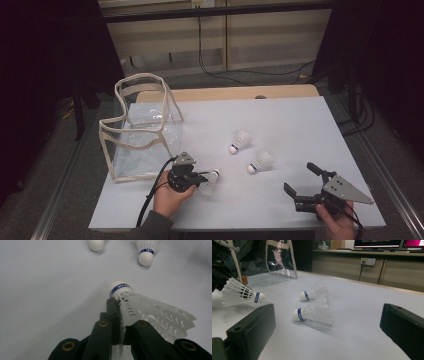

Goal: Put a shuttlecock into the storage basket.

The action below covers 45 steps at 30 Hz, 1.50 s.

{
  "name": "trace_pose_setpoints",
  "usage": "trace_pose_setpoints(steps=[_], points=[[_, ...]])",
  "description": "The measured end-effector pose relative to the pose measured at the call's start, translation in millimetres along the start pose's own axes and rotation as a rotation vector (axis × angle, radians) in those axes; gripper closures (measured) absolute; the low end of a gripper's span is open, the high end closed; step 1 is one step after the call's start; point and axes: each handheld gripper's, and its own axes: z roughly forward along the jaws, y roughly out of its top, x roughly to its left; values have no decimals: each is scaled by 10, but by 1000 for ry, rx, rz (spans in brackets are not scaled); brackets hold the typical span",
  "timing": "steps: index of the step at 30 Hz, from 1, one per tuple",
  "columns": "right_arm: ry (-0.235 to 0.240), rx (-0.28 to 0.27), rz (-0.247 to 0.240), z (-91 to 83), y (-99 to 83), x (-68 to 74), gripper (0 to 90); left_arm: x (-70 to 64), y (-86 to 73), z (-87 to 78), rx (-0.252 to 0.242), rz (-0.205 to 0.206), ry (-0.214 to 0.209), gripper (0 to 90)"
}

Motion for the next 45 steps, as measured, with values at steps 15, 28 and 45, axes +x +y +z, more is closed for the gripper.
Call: trace_pose_setpoints(steps=[15,28,45], points=[[5,-3,-4,2,7,9,2,-54,42,-69,-1,-10,-28,890],[22,-5,-5,70,22,15,2,-71,120,-196,-16,-19,-18,885],[51,-9,-5,160,44,39,2,-124,240,-360,11,-22,3,885]])
